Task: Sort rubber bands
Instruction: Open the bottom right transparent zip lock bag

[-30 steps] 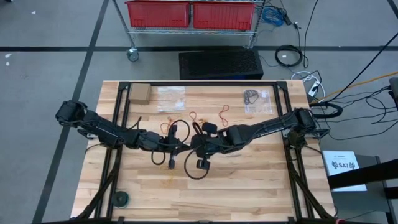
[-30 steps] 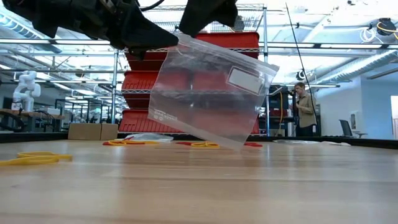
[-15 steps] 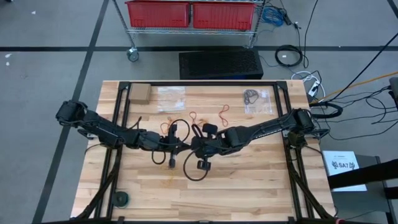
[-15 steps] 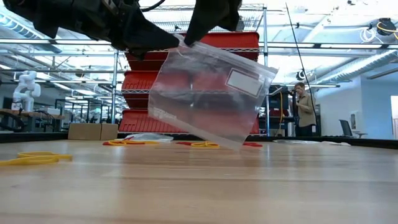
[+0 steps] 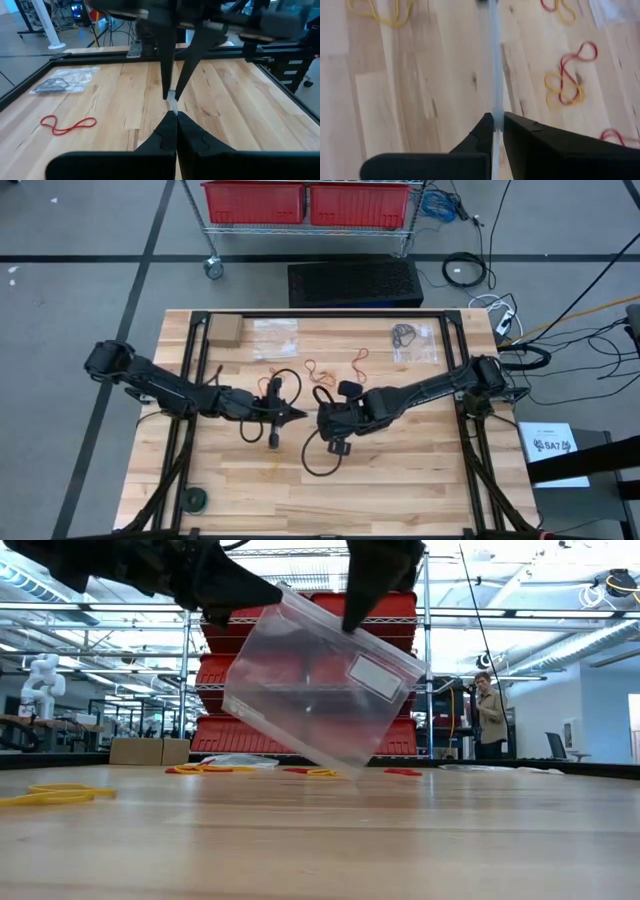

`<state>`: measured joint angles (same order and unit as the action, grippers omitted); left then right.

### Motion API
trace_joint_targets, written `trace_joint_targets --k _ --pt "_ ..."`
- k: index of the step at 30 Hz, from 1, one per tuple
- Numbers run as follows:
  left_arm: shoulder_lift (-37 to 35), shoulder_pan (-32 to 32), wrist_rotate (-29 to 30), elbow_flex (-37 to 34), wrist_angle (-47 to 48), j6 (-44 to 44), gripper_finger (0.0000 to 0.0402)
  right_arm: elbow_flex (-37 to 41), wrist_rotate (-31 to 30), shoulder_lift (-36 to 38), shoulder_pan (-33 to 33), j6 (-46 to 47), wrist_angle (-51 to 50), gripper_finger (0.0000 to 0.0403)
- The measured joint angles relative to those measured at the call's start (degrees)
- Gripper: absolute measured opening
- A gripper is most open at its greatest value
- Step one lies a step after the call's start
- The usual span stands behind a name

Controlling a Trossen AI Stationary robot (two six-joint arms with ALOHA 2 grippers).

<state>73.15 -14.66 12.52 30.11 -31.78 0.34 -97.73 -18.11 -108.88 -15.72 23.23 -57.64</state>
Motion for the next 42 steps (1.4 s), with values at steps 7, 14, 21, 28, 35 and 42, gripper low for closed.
trace_joint_targets --k 7,14,21,28,35,42 --pt "-1.65 -0.02 1.04 0.0 1.5 0.0 0.0 0.0 0.01 0.0 -1.7 2.76 -4.8 0.0013" --pt "-1.73 0.0 1.11 0.0 1.47 0.02 0.0 0.02 0.15 0.0 -2.8 5.09 -8.15 0.0013" --pt "-1.73 0.0 1.24 0.0 1.45 0.04 0.0 0.02 0.24 0.0 -3.24 6.58 -10.69 0.0013" --pt "-1.73 0.0 1.26 0.02 1.45 0.04 0.0 0.04 0.26 0.0 -3.48 8.05 -12.96 0.0013" --pt "-1.73 0.0 1.26 0.02 1.45 0.04 0.0 0.04 0.37 0.0 -3.83 9.02 -14.32 0.0013" --pt "-1.73 0.0 1.26 0.07 1.45 0.04 0.0 0.04 0.38 0.0 -3.9 10.16 -15.01 0.0016"
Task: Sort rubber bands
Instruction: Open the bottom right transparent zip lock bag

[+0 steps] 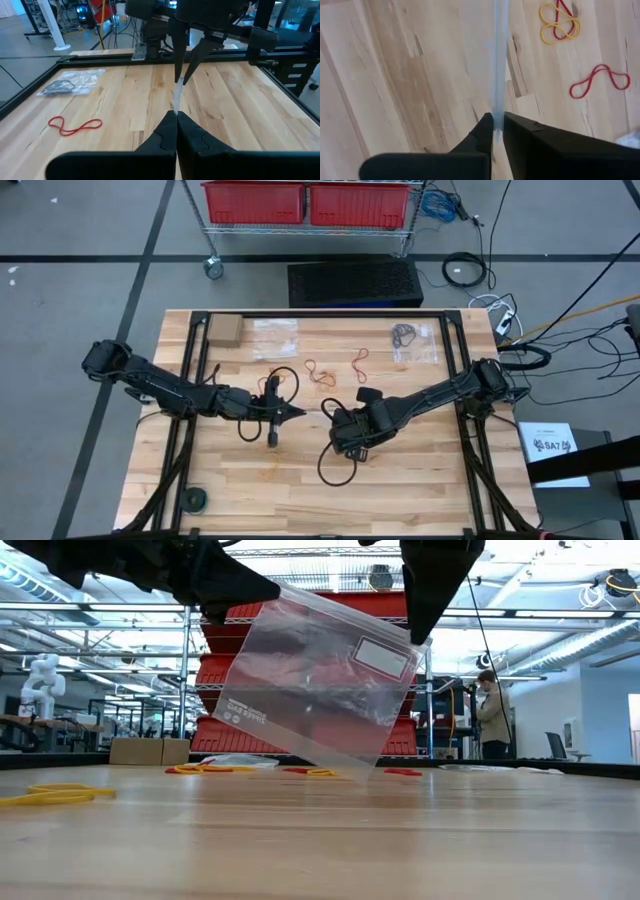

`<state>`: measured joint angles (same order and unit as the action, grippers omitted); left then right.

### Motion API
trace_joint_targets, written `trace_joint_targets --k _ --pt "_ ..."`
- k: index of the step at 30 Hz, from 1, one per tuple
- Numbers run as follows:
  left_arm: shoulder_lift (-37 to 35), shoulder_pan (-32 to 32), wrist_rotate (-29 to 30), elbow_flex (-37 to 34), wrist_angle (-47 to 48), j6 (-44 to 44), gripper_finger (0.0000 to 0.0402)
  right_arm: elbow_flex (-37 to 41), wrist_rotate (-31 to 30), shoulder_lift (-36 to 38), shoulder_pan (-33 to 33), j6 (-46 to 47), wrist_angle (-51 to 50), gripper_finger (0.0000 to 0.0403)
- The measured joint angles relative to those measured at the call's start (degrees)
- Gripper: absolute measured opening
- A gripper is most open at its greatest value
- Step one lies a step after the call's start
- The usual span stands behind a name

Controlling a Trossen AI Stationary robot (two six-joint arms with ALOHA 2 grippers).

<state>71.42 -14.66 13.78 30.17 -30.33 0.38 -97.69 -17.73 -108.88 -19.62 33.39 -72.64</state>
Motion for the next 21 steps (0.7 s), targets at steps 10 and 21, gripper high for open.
trace_joint_targets --k 10,21 --pt "-0.04 0.0 0.04 0.0 0.0 0.0 0.0 0.13 1.79 1.18 -0.02 -0.64 -0.84 0.0098" --pt "-0.02 0.0 0.04 0.0 0.14 -0.05 0.0 0.03 -4.59 4.4 0.24 -9.55 10.78 0.0082"
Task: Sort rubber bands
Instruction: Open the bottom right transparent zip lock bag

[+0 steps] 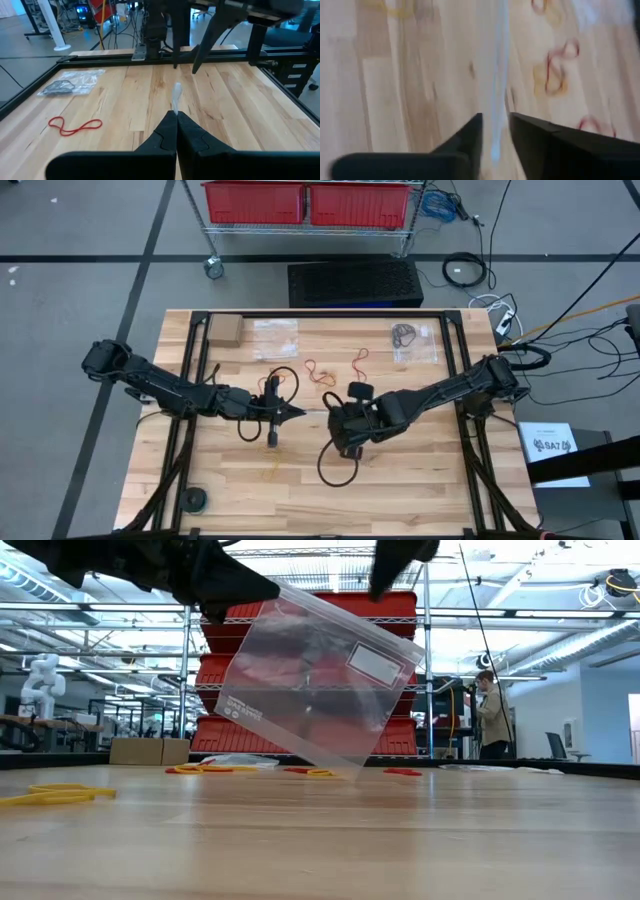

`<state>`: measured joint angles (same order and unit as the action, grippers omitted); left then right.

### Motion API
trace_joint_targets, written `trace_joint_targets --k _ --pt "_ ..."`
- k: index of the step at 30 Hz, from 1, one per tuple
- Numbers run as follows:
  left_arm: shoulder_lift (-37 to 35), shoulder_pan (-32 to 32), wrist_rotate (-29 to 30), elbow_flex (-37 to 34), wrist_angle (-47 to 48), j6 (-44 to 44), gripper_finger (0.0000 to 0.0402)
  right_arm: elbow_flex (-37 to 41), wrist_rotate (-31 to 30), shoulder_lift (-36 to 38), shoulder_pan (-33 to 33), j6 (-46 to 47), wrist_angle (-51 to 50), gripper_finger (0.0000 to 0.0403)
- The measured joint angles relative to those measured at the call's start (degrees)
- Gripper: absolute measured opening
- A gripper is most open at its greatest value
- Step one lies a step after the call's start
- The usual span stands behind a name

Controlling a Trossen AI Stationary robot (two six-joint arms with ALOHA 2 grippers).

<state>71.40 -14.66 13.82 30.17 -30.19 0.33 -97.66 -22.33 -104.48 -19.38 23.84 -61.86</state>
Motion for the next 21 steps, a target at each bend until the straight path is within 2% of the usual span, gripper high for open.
trace_joint_targets --k 3,4,12,21 --pt "0.0 0.0 0.0 0.0 0.41 -0.01 0.0 1.33 -3.53 -0.04 0.0 -3.22 5.26 0.0021" --pt "0.0 0.0 0.0 0.0 0.66 -0.03 0.0 1.86 -5.11 -0.14 -0.07 -3.49 5.56 0.0011" --pt "0.0 0.0 0.0 0.0 0.8 -0.06 0.0 6.76 -6.16 -0.29 0.3 -4.38 14.3 0.0001" --pt "0.0 0.0 -0.01 0.0 0.72 -1.1 0.0 9.0 -7.43 -0.29 1.45 -3.87 18.6 0.0"
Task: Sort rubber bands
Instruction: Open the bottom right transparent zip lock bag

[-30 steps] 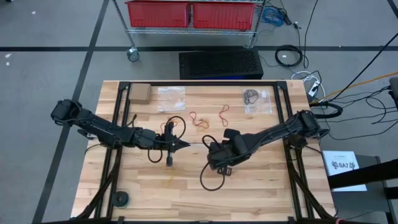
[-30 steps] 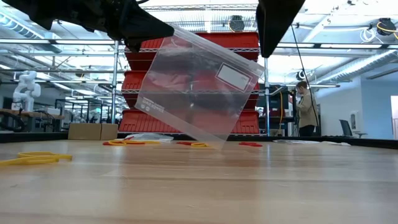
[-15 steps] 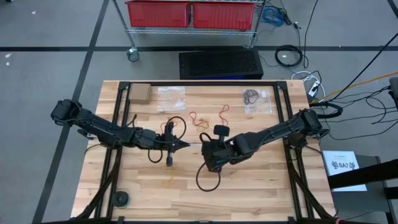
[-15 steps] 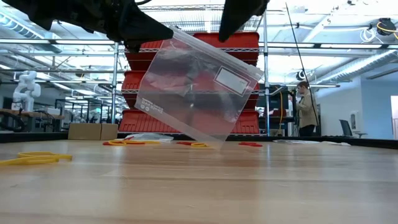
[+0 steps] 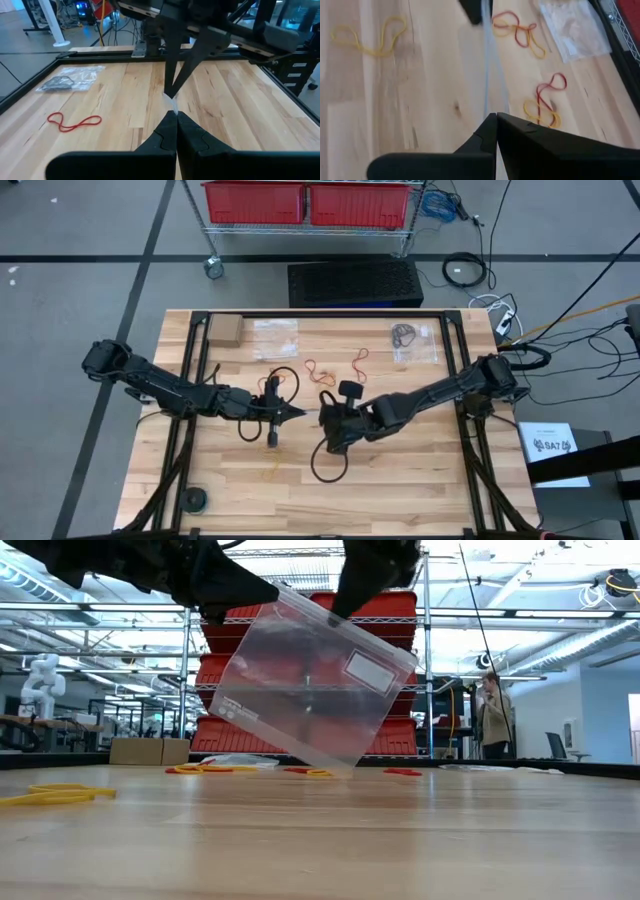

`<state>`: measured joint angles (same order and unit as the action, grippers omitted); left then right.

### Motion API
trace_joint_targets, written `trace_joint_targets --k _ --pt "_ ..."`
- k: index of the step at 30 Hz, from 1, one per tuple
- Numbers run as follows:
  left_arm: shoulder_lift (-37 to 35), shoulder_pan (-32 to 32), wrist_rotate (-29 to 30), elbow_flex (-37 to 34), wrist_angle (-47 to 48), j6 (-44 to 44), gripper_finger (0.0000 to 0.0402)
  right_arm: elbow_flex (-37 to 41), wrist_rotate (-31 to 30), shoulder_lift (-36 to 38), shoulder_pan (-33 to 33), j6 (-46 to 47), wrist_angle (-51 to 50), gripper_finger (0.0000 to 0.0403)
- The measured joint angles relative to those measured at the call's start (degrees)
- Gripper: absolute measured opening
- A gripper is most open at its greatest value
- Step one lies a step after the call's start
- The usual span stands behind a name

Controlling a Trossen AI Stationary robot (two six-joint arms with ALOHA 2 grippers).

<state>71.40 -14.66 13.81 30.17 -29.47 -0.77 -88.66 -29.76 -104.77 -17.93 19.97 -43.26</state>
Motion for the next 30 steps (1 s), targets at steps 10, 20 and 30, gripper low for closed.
trace_joint_targets --k 10,20,30 --pt "0.02 0.01 -0.01 0.0 -0.02 -0.03 0.0 0.15 1.09 -0.33 1.13 -2.69 6.83 0.0" --pt "0.07 0.0 -0.01 0.0 0.03 -0.29 0.0 0.24 0.18 -7.01 1.09 -1.86 8.93 0.0" --pt "0.07 -0.02 -0.02 0.0 0.75 -0.44 0.0 2.56 -7.41 -5.67 0.52 1.2 9.38 0.0"
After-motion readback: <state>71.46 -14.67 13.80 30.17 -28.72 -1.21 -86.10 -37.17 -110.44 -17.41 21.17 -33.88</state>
